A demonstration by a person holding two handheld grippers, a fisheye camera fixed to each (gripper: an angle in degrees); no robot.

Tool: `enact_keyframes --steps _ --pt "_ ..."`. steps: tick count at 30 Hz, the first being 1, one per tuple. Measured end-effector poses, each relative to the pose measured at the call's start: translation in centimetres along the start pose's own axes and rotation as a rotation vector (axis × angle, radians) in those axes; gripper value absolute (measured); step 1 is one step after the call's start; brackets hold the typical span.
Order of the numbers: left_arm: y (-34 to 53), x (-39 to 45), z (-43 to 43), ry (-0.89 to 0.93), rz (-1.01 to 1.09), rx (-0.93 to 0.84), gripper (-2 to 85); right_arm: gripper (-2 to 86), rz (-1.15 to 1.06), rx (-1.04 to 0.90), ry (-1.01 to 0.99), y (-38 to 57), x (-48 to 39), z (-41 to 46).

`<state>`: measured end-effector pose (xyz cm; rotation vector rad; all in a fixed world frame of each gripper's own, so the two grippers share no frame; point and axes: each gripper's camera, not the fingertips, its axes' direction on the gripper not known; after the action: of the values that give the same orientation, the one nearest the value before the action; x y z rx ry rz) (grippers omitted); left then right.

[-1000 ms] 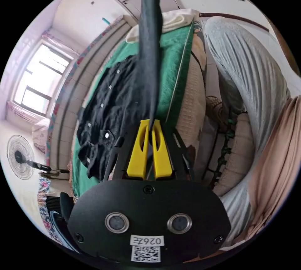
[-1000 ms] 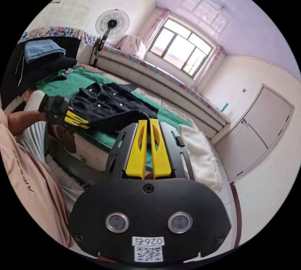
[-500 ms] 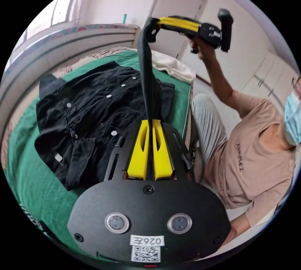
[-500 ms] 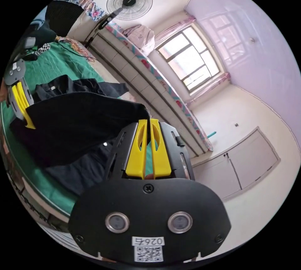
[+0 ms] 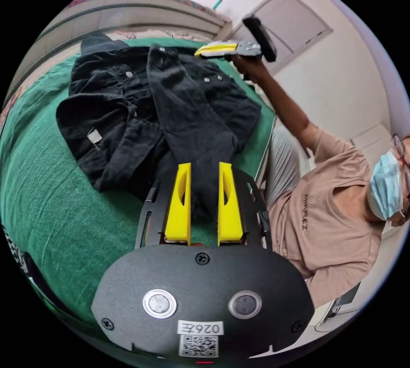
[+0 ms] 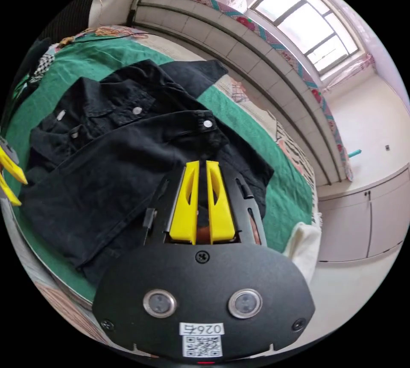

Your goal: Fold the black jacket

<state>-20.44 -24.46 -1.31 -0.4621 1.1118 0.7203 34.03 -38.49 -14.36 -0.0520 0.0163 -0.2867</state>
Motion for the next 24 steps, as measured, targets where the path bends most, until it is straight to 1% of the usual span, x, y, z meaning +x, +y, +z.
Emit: enact_keyframes --steps 2,4,7,9,11,12,14,15,17,20,24 --pt "-0.8 0.3 4.4 -0.070 0.022 -0.195 6.4 -1.1 -0.011 0.014 -0.080 2.3 -0.6 2.1" --pt "-0.9 0.3 7.2 -0.111 0.036 -0.281 6.2 -1.2 -0.025 -0.023 -0.124 3.0 -1.0 5.1" --pt "0.1 -0.1 7.5 -0.087 0.037 -0.270 4.3 -1.2 -0.072 -0.199 -0.208 3.4 -0.9 12.4" --pt "1.3 -1.0 6.9 -0.031 0.021 -0.251 1.7 -1.1 -0.029 -0.215 -0.289 4.2 0.6 14.9" --pt "2.1 -2.6 4.2 0.055 0.020 -0.106 0.0 -1.0 0.066 -0.130 -0.367 5.6 3.6 15.5" --pt "2.1 -3.2 3.2 0.074 0.014 -0.049 0.0 -1.0 0.094 -0.098 -0.375 5.9 4.4 15.4" --pt "0.9 -6.0 0.2 0.122 0.005 0.148 0.4 -1.0 0.201 0.013 -0.385 6.7 7.7 15.5" --pt "0.3 -6.9 -0.4 0.119 0.002 0.179 0.6 -1.0 0.227 0.038 -0.394 6.8 8.6 15.7" --pt "-3.0 -10.7 -1.8 0.054 -0.049 0.256 4.7 -0.9 0.326 0.102 -0.459 6.3 11.7 17.5" --pt "-8.6 -15.5 -1.7 -0.052 -0.112 0.291 7.9 -0.8 0.402 0.152 -0.569 3.8 14.8 21.3" --pt "-15.2 -21.4 0.2 -0.128 -0.206 0.330 9.9 0.0 0.459 0.175 -0.597 -1.1 16.5 26.9"
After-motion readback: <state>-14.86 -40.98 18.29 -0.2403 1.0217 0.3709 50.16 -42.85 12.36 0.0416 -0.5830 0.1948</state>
